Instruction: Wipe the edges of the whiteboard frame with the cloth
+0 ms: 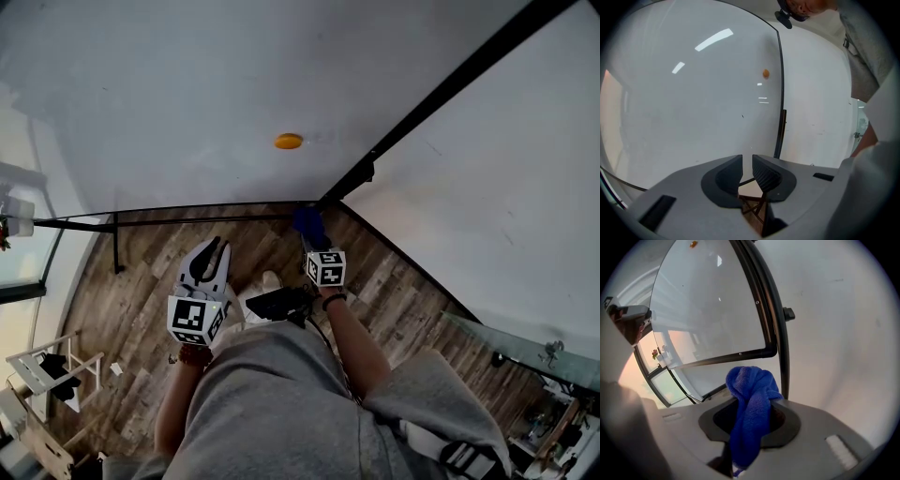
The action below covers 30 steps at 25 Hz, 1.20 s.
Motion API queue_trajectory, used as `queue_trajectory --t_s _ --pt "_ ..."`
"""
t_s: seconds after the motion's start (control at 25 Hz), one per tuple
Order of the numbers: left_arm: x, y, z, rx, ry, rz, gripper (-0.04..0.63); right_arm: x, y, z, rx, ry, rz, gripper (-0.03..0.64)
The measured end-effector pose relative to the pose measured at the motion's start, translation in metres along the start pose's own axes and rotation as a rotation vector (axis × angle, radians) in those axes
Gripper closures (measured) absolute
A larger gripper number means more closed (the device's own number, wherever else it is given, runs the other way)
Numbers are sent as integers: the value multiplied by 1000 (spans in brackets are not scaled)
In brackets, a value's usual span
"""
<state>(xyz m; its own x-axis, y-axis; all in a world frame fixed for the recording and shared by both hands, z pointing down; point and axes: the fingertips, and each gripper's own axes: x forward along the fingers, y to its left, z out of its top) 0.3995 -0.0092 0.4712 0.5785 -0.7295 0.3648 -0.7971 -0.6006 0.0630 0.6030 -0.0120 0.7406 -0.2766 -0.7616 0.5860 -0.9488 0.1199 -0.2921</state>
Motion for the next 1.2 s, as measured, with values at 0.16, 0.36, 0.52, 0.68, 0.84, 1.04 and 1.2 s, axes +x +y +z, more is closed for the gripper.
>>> queue_trajectory --t_s 0.16,0.36,0.52,0.68,0.84,1.04,1.2 --pt "-2 5 -4 -1 1 -2 525 10 -6 1 16 -7 -35 499" --pt "-2 9 0 -2 -12 8 526 19 -9 17 13 -31 -52 499" --pt "0 10 1 -6 -23 17 527 24 -19 33 -7 -49 -95 499" --pt "-5 16 -1 -21 -25 41 528 25 -20 36 -9 -51 -116 499" --pt "-7 24 -1 -33 -29 62 528 27 -22 43 14 -57 -116 499" --pt "-7 29 -4 -43 -32 73 529 28 -20 48 20 -57 -119 499" --pt "-10 34 -6 -54 -33 79 529 25 -14 51 24 -64 -101 499"
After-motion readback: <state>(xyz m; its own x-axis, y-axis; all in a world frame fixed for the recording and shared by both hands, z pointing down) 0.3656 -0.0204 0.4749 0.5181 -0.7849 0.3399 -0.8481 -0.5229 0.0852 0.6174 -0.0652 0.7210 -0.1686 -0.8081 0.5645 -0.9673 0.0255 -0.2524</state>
